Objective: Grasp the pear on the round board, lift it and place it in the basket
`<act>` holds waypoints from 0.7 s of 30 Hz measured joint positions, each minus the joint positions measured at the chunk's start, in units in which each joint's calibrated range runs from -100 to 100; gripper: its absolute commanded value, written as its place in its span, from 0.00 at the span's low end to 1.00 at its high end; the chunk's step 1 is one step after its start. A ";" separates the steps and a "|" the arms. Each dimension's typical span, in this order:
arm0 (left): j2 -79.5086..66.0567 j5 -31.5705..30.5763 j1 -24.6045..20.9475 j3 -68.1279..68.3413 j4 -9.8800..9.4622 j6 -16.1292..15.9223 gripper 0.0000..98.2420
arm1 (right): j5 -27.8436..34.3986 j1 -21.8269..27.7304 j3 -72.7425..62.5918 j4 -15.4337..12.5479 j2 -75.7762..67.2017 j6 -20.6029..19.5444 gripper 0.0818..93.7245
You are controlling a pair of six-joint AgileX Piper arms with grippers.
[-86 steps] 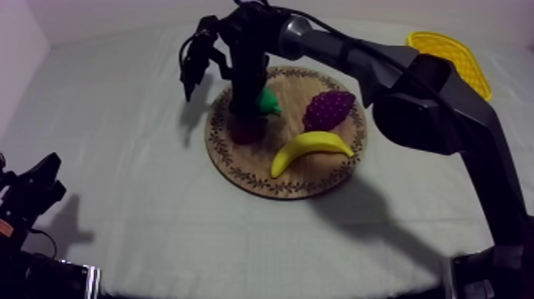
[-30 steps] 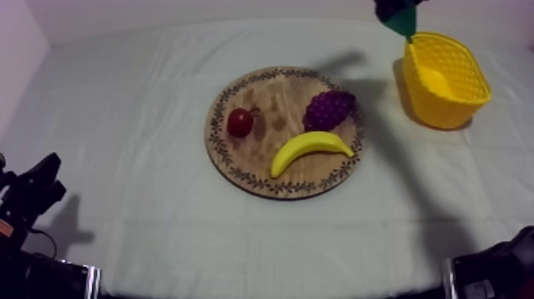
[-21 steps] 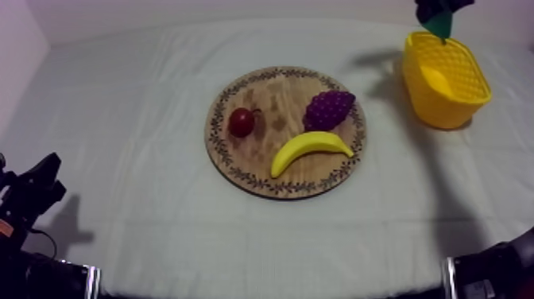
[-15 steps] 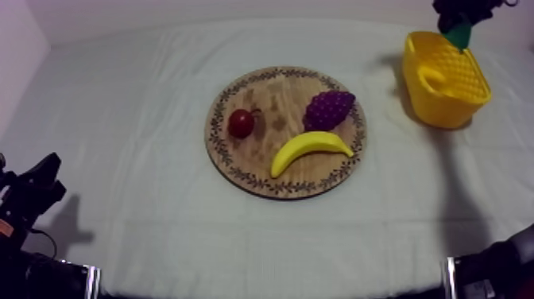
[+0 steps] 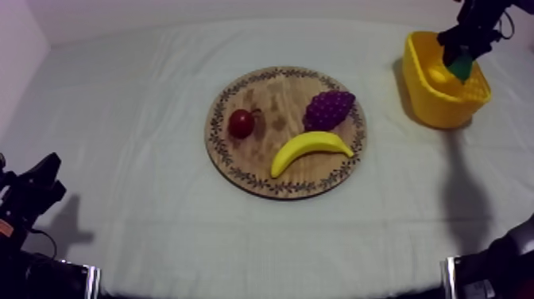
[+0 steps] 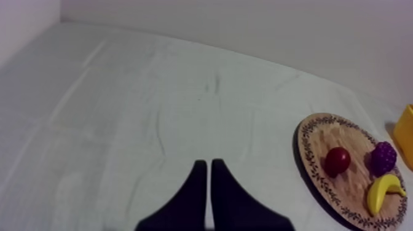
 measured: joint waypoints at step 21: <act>0.00 0.00 0.00 0.00 0.00 0.00 0.00 | -4.59 -0.63 1.07 -0.73 -7.64 -1.93 0.70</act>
